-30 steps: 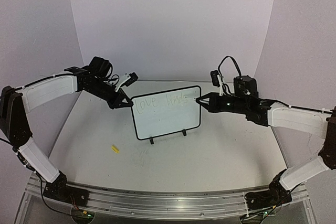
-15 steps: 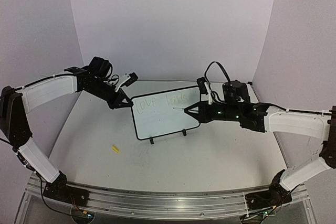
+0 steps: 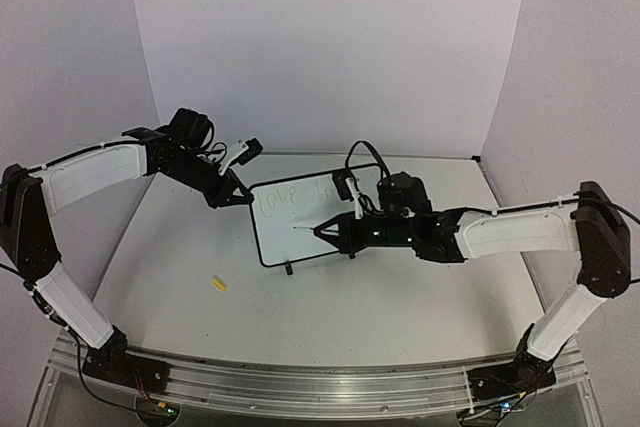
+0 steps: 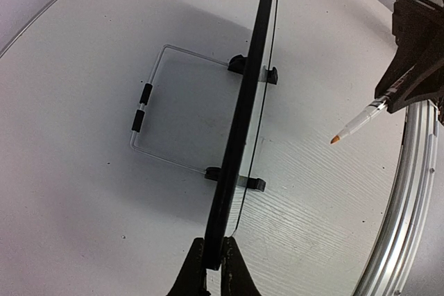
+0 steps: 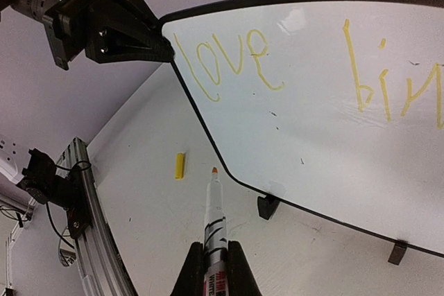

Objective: Write a sentence on the whiteboard

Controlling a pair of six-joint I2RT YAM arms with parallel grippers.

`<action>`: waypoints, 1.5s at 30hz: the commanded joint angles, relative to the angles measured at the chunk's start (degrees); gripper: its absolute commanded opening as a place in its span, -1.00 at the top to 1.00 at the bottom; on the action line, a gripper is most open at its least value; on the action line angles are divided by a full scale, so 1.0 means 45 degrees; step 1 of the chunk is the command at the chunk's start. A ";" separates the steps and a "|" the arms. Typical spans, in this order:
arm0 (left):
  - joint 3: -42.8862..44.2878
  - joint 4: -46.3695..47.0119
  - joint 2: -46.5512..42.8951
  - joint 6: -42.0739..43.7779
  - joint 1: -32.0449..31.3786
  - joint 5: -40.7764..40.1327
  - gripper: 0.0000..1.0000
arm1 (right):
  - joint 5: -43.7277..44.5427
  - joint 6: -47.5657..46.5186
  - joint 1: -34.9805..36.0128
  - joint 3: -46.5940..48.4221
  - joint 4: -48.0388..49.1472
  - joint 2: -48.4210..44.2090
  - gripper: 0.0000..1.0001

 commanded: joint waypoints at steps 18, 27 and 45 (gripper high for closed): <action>-0.0208 0.0330 -0.0168 0.0488 0.0136 -0.1507 1.00 | -0.0377 -0.0333 0.0656 0.3129 0.0892 0.3704 1.00; -0.0207 0.0330 -0.0214 0.0485 0.0136 -0.1521 1.00 | 0.0095 -0.0073 0.0677 0.3287 0.1062 0.4289 1.00; -0.0211 0.0311 -0.0265 0.0495 0.0131 -0.1533 1.00 | 0.1027 0.0230 0.0670 0.2796 0.1450 0.4445 1.00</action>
